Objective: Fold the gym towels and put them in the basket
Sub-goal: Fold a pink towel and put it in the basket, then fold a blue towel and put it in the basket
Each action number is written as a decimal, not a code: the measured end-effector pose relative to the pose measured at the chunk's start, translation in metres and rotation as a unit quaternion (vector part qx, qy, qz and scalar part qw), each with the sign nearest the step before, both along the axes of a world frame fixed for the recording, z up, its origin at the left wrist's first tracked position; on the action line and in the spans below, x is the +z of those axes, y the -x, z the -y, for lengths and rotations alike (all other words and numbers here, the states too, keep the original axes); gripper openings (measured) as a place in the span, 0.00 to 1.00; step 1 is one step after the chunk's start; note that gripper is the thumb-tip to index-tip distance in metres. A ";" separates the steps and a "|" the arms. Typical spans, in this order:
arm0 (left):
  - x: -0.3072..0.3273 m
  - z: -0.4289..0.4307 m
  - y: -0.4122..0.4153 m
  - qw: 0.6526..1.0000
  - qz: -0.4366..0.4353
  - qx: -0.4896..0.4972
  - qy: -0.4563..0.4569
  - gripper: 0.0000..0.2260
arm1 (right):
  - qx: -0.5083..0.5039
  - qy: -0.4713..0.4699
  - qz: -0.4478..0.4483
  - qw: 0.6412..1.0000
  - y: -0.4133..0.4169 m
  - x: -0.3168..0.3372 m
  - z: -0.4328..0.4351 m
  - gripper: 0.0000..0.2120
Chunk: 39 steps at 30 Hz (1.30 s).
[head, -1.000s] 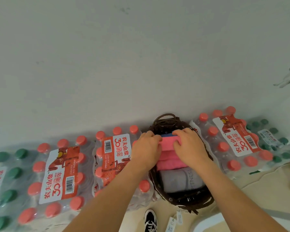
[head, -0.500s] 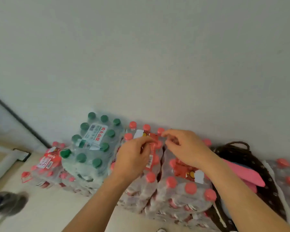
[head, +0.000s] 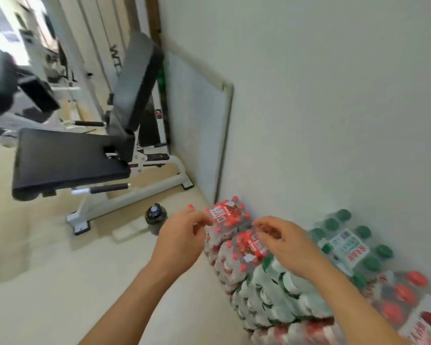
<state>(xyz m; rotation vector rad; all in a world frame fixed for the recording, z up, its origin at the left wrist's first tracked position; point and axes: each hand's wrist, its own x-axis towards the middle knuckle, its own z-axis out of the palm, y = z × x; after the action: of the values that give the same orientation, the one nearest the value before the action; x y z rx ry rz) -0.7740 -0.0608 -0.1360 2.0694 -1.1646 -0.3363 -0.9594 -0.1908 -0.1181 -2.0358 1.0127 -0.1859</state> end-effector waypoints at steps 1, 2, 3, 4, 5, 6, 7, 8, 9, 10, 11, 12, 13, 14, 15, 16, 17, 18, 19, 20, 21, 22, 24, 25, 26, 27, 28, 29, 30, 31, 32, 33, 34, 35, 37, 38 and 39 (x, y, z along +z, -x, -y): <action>0.000 -0.007 -0.017 1.000 -0.005 0.025 0.001 0.13 | 0.009 -0.012 0.014 1.000 -0.021 -0.001 0.000 0.10; 0.000 -0.012 -0.033 0.999 -0.012 0.049 0.001 0.12 | 0.017 -0.027 0.032 0.999 -0.043 -0.003 0.001 0.10; 0.001 -0.015 -0.048 0.997 -0.020 0.070 0.001 0.11 | 0.023 -0.047 0.049 0.997 -0.063 -0.005 0.002 0.09; 0.001 -0.018 -0.063 0.996 -0.029 0.089 0.003 0.11 | 0.029 -0.069 0.066 0.995 -0.085 -0.007 0.004 0.09; 0.002 -0.019 -0.078 0.994 -0.036 0.106 0.007 0.11 | 0.035 -0.092 0.079 0.992 -0.106 -0.011 0.008 0.09; 0.003 -0.019 -0.092 0.991 -0.042 0.123 0.012 0.11 | 0.040 -0.118 0.090 0.988 -0.127 -0.014 0.012 0.09; 0.005 -0.017 -0.108 0.989 -0.045 0.141 0.016 0.10 | 0.044 -0.149 0.100 0.983 -0.148 -0.016 0.017 0.09; 0.006 -0.015 -0.123 0.986 -0.045 0.159 0.019 0.10 | 0.045 -0.179 0.110 0.977 -0.169 -0.019 0.022 0.09; 0.008 -0.011 -0.139 0.983 -0.040 0.177 0.020 0.10 | 0.047 -0.201 0.117 0.971 -0.190 -0.021 0.028 0.09; 0.009 -0.006 -0.157 0.980 -0.031 0.194 0.020 0.10 | 0.048 -0.218 0.125 0.967 -0.212 -0.024 0.036 0.09; 0.010 0.001 -0.174 0.977 -0.019 0.210 0.017 0.10 | 0.051 -0.236 0.135 0.961 -0.233 -0.027 0.045 0.09; 0.012 0.010 -0.192 0.974 -0.006 0.225 0.017 0.10 | 0.057 -0.251 0.146 0.955 -0.255 -0.029 0.055 0.09; 0.015 0.019 -0.210 0.971 0.010 0.237 0.019 0.10 | 0.066 -0.263 0.155 0.950 -0.277 -0.030 0.067 0.09; 0.017 0.029 -0.228 0.968 0.024 0.249 0.021 0.10 | 0.076 -0.275 0.161 0.945 -0.300 -0.031 0.079 0.09; 0.021 0.039 -0.246 0.964 0.030 0.264 0.021 0.10 | 0.083 -0.291 0.165 0.939 -0.323 -0.030 0.091 0.09; 0.026 0.048 -0.263 0.960 0.027 0.279 0.018 0.10 | 0.087 -0.309 0.166 0.933 -0.346 -0.028 0.101 0.10; 0.031 0.056 -0.279 0.956 0.024 0.291 0.015 0.10 | 0.091 -0.327 0.165 0.926 -0.366 -0.025 0.109 0.10; 0.037 0.063 -0.295 0.953 0.025 0.300 0.013 0.10 | 0.103 -0.345 0.168 0.918 -0.387 -0.020 0.117 0.11; 0.043 0.069 -0.312 0.950 0.026 0.310 0.010 0.10 | 0.120 -0.361 0.170 0.909 -0.408 -0.015 0.124 0.12; 0.047 0.073 -0.329 0.947 0.028 0.320 0.008 0.10 | 0.135 -0.373 0.169 0.902 -0.428 -0.009 0.130 0.13; 0.051 0.076 -0.345 0.943 0.036 0.332 0.007 0.10 | 0.149 -0.380 0.164 0.898 -0.449 -0.003 0.134 0.14; 0.057 0.077 -0.360 0.938 0.045 0.345 0.006 0.10 | 0.165 -0.381 0.159 0.896 -0.470 0.003 0.135 0.15; 0.067 0.075 -0.387 0.928 0.059 0.369 0.011 0.10 | 0.200 -0.368 0.158 0.894 -0.509 0.015 0.133 0.15; 0.071 0.073 -0.401 0.923 0.061 0.380 0.012 0.10 | 0.213 -0.363 0.158 0.893 -0.529 0.020 0.131 0.15; 0.074 0.071 -0.415 0.917 0.063 0.394 0.014 0.10 | 0.225 -0.363 0.158 0.890 -0.549 0.025 0.127 0.15; 0.077 0.067 -0.431 0.910 0.069 0.408 0.014 0.10 | 0.240 -0.363 0.156 0.887 -0.568 0.029 0.121 0.15; 0.079 0.062 -0.447 0.903 0.079 0.423 0.012 0.10 | 0.256 -0.358 0.154 0.885 -0.588 0.034 0.115 0.15; 0.081 0.056 -0.464 0.894 0.088 0.439 0.007 0.10 | 0.272 -0.344 0.150 0.886 -0.607 0.038 0.108 0.15; 0.084 0.048 -0.481 0.883 0.098 0.458 0.002 0.10 | 0.287 -0.328 0.147 0.888 -0.627 0.042 0.101 0.14; 0.087 0.039 -0.498 0.871 0.104 0.480 0.003 0.10 | 0.302 -0.311 0.145 0.890 -0.647 0.045 0.093 0.15; 0.090 0.029 -0.516 0.858 0.109 0.501 0.008 0.10 | 0.320 -0.292 0.146 0.889 -0.667 0.048 0.084 0.15; 0.093 0.018 -0.534 0.845 0.113 0.523 0.012 0.10 | 0.338 -0.272 0.148 0.888 -0.688 0.051 0.077 0.16; 0.094 0.005 -0.554 0.830 0.114 0.546 0.018 0.10 | 0.353 -0.252 0.152 0.888 -0.709 0.055 0.069 0.16; 0.094 -0.008 -0.577 0.814 0.108 0.571 0.030 0.09 | 0.362 -0.234 0.157 0.889 -0.732 0.059 0.060 0.17; 0.091 -0.038 -0.624 0.776 0.089 0.621 0.068 0.07 | 0.373 -0.201 0.170 0.890 -0.783 0.067 0.041 0.17; 0.088 -0.052 -0.649 0.761 0.080 0.639 0.078 0.07 | 0.376 -0.186 0.178 0.890 -0.811 0.072 0.031 0.17; 0.083 -0.065 -0.674 0.751 0.071 0.652 0.078 0.08 | 0.379 -0.171 0.182 0.891 -0.840 0.077 0.021 0.16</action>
<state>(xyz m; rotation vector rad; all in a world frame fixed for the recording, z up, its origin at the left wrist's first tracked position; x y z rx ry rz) -0.1004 0.0046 -0.0525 2.2381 0.3773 0.5880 -0.1197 -0.2114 -0.0414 -1.8242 -0.0248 0.0307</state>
